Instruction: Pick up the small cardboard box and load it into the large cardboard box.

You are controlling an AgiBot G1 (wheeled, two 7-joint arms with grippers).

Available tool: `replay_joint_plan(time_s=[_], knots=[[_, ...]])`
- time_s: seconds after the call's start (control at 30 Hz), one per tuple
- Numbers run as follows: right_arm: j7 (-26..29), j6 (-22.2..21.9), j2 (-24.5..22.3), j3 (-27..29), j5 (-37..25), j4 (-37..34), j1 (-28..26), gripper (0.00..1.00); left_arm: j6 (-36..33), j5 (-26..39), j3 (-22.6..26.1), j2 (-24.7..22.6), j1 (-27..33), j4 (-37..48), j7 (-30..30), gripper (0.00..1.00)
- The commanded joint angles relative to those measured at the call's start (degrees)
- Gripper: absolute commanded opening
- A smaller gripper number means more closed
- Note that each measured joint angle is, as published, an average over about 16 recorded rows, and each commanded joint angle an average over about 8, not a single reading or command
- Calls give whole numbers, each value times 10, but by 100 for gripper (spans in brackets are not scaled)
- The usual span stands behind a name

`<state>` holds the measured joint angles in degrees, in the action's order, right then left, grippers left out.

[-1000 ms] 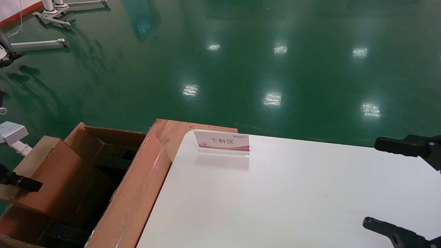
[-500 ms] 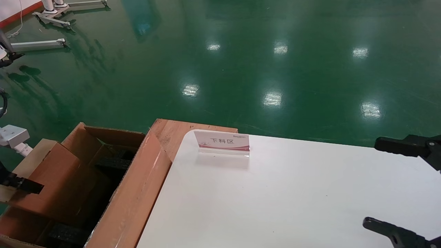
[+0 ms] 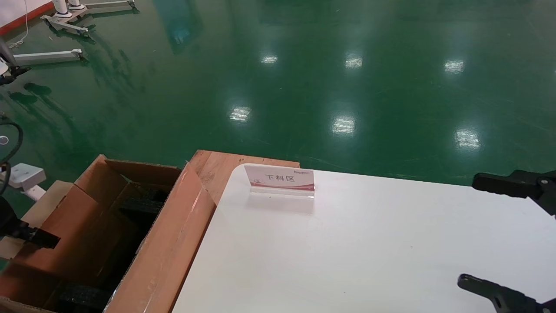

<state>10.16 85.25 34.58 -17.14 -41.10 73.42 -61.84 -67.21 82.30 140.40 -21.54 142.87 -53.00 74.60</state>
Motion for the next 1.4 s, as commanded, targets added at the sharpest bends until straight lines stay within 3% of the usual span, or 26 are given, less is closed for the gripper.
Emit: replay_joint_plan(time_s=[0.03, 0.23, 0.3, 1.4], knots=[[0, 0, 0, 0, 0, 0, 0, 100, 3, -3, 2, -6, -11, 3, 4, 11], [0, 0, 0, 0, 0, 0, 0, 100, 7, -10, 3, -15, -26, 7, 12, 86], [0, 0, 0, 0, 0, 0, 0, 100, 7, -11, 3, -15, -26, 8, 11, 100], [0, 0, 0, 0, 0, 0, 0, 100, 8, 6, 1, -13, -8, -5, -1, 100]])
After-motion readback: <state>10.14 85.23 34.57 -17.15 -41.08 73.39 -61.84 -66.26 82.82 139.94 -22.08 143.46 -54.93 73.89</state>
